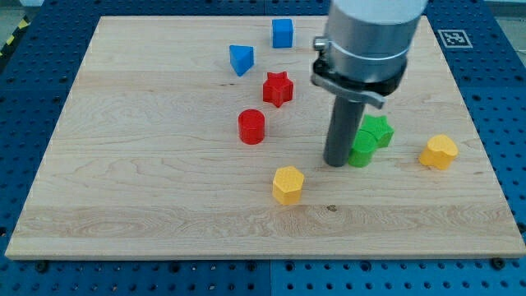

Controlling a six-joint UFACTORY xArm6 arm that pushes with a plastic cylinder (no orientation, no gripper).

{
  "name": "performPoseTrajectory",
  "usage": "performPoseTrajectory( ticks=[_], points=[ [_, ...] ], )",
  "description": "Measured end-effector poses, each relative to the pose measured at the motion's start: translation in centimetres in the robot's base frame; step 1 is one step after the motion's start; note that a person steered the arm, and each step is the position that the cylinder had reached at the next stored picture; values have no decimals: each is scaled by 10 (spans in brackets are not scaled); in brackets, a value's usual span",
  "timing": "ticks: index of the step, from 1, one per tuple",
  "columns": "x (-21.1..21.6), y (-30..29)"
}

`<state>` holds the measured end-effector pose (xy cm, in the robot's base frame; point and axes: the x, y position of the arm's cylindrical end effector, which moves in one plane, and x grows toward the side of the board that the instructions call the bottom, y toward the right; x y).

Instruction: Move the green circle right to the yellow hexagon

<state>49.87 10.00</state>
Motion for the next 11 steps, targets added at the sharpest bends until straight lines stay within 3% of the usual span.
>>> performPoseTrajectory(
  ticks=[2, 4, 6, 8, 11],
  points=[
    [-34, 11],
    [-40, 93],
    [-38, 86],
    [-12, 52],
    [22, 55]
  ],
)
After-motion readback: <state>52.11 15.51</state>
